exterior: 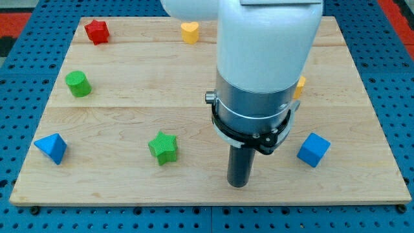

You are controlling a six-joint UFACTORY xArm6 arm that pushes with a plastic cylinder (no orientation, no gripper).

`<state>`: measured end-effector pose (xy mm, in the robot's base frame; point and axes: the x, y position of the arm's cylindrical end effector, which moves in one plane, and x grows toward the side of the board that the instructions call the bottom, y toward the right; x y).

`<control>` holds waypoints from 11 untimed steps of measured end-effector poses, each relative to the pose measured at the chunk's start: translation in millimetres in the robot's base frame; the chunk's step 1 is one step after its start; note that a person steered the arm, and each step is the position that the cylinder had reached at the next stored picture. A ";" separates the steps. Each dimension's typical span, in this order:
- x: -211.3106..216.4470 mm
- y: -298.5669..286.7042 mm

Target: Push the blue cube to the right of the green star

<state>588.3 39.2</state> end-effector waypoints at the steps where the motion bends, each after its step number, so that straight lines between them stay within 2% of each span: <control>1: 0.0 -5.1; 3: 0.0 -33.9; 4: 5.9 -24.8; 5: 29.5 35.9; 6: 29.4 53.0; 7: 19.5 129.3; 8: -4.1 179.3; 9: -39.1 173.0; 10: -68.5 119.6; 11: -68.2 62.2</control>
